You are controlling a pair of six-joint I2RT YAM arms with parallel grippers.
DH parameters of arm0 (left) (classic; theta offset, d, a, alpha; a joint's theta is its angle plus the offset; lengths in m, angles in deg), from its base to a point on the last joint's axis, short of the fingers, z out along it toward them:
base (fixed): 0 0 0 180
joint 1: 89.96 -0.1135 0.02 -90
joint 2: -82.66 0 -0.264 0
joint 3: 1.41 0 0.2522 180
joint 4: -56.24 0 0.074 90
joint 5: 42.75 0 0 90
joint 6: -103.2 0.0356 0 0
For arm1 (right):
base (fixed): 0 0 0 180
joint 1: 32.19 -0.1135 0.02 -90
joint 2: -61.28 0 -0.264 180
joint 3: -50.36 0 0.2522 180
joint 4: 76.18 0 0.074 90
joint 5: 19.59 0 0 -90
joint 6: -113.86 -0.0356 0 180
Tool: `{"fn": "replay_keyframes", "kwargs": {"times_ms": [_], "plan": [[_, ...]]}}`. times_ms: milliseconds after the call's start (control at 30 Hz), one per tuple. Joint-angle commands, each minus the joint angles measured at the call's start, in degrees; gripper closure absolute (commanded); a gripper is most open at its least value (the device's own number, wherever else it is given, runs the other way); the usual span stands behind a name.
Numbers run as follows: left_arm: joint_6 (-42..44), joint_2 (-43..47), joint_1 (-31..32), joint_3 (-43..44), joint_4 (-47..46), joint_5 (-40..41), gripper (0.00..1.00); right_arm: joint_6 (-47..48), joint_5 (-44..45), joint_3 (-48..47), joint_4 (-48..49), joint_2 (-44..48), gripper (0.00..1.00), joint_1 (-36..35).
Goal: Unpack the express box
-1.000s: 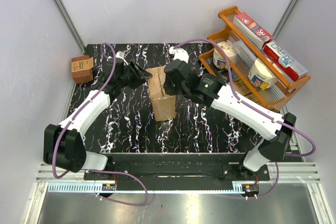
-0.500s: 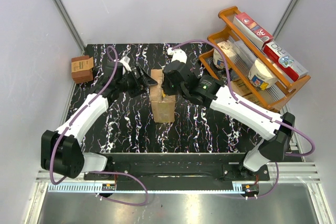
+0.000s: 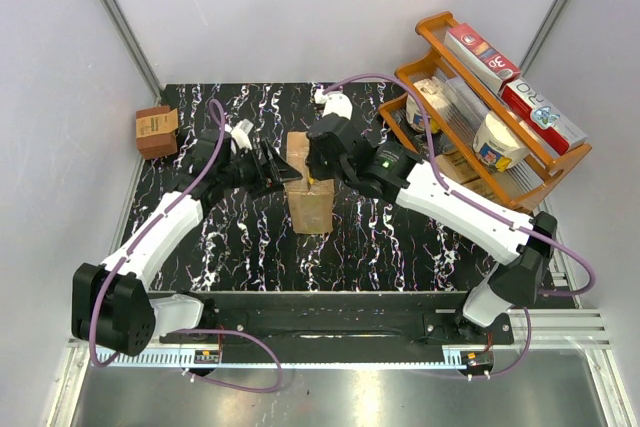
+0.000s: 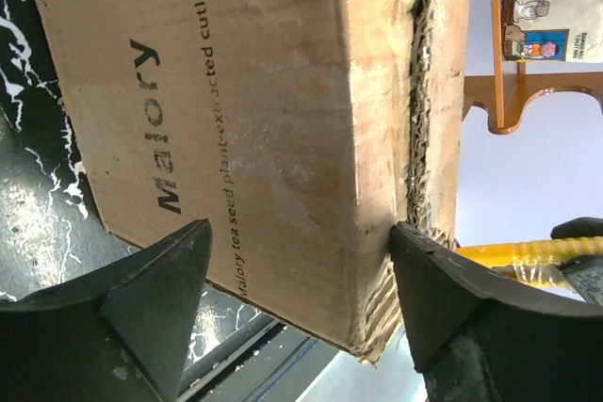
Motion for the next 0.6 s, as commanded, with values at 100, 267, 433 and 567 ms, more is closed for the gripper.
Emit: {"fn": "replay_keyframes", "kwargs": {"times_ms": [100, 267, 433, 567], "plan": [[0.66, 0.13, 0.8, -0.99, -2.49, -2.68, 0.34, 2.25, 1.69, -3.19, -2.37, -2.59, 1.0, -0.62], [1.1, 0.21, 0.8, -1.08, -2.23, -2.16, 0.44, 1.9, 2.39, -6.0, -2.89, -1.45, 1.0, -0.62], [1.19, 0.03, 0.89, -1.08, -2.23, -1.98, 0.5, 2.51, 4.5, -8.12, -2.98, -1.18, 1.0, -0.62], [1.19, -0.14, 0.98, -0.99, -2.23, -1.89, 0.53, 2.69, 5.29, -9.09, -3.42, -2.14, 1.0, -0.62]]}}
